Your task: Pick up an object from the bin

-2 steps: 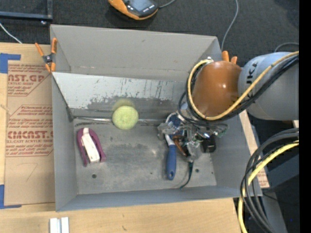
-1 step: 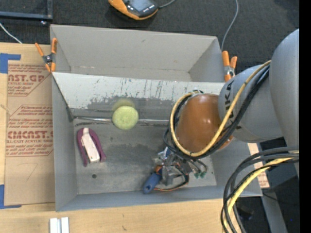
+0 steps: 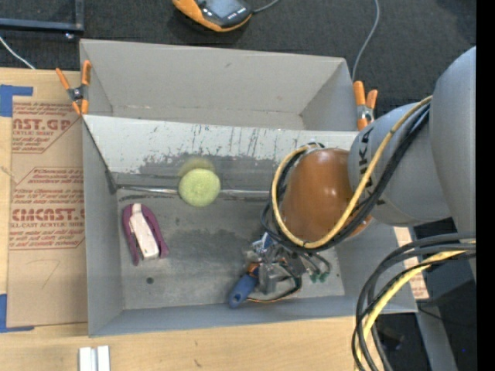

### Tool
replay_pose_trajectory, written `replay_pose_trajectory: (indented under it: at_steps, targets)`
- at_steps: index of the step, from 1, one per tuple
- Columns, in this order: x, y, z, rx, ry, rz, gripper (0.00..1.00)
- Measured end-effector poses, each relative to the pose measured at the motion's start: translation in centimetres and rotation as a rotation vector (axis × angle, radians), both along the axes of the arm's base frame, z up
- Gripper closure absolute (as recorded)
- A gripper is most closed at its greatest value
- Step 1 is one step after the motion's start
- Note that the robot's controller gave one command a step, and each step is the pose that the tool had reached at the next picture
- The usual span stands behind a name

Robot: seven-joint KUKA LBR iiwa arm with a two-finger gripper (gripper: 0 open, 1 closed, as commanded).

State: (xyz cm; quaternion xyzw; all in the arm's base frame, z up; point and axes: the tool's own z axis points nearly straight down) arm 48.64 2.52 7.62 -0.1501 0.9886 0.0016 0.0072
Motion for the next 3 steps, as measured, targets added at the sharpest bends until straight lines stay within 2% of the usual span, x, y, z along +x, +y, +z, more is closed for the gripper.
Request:
replay_pose_trajectory:
  at_steps: [2,3]
  targets:
    - [-0.2,0.0,0.8,0.0,0.006,0.001,1.0]
    - [-0.2,0.1,3.6,0.001,0.006,0.0,1.0]
